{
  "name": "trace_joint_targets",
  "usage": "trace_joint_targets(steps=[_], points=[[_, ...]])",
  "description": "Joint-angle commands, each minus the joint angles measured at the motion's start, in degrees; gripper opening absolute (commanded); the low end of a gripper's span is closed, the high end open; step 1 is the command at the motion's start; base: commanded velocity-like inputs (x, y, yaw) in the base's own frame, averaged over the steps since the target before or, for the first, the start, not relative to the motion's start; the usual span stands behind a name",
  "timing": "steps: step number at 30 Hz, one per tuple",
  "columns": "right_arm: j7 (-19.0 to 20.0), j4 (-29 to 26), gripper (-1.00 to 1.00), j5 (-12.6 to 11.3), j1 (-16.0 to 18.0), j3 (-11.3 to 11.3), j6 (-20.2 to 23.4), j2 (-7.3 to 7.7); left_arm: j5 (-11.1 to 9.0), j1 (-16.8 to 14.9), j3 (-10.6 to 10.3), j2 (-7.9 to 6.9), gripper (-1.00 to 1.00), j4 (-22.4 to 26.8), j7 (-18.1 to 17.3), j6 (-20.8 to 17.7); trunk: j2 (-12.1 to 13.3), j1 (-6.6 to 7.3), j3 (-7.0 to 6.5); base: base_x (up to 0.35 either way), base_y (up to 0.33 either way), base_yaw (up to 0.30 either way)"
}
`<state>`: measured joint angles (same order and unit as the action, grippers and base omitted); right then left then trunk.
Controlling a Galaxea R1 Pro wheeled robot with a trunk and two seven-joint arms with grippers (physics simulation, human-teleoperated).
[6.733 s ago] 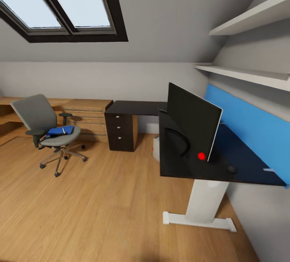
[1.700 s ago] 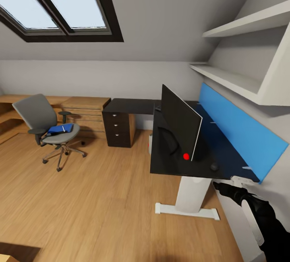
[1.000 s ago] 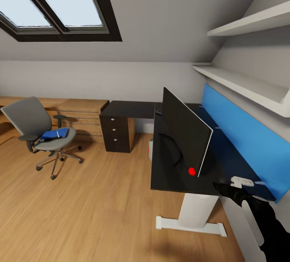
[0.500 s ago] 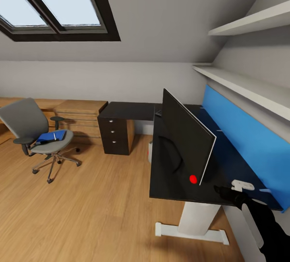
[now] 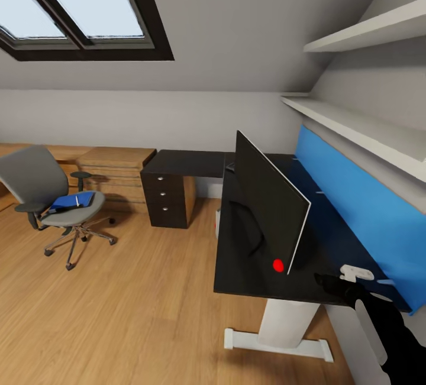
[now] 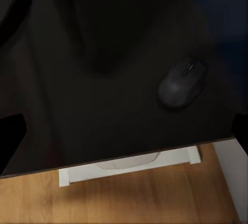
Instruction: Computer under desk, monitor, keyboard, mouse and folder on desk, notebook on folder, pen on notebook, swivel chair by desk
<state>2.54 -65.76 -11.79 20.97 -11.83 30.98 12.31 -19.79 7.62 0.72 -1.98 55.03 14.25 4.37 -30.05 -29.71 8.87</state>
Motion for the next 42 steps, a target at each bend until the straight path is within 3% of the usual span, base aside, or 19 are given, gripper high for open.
trace_joint_targets(steps=[1, 5, 12, 14, 22, 42], points=[[0.26, -0.07, 1.00, 0.00, 0.04, -0.11, 0.30, -0.01, -0.62, -0.01, -0.12, -0.03, 1.00, 0.07, 0.16, 0.20, -0.09, -0.03, 0.09, 0.004, -0.012, 0.000], [0.25, 0.22, 1.00, 0.81, 0.04, -0.12, -1.38, -0.01, -0.66, 0.00, -0.11, -0.04, 1.00, 0.05, 0.16, 0.20, -0.09, -0.03, 0.09, 0.001, -0.003, 0.000], [0.25, 3.17, 1.00, 4.70, 0.07, -0.01, -5.65, -0.07, -0.69, 0.02, -0.10, -0.04, 1.00, 0.03, 0.16, 0.20, -0.09, -0.03, 0.09, 0.000, 0.000, 0.000], [0.25, 5.51, 1.00, 6.25, 0.10, 0.03, -9.06, -0.09, -0.69, -0.01, -0.10, 0.00, 1.00, 0.03, 0.16, 0.20, -0.09, -0.03, 0.09, 0.000, 0.000, 0.000], [0.25, 6.65, 1.00, 6.91, 0.12, -0.07, -11.71, -0.10, -0.69, 0.02, -0.10, 0.04, 1.00, 0.00, 0.16, 0.20, -0.09, -0.03, 0.09, 0.000, 0.000, 0.000], [0.16, 6.10, 1.00, 6.68, 0.12, -0.18, -11.96, -0.27, -0.69, -0.01, -0.10, 0.05, 1.00, -0.01, 0.16, 0.20, -0.09, -0.03, 0.09, 0.000, 0.000, 0.000]])
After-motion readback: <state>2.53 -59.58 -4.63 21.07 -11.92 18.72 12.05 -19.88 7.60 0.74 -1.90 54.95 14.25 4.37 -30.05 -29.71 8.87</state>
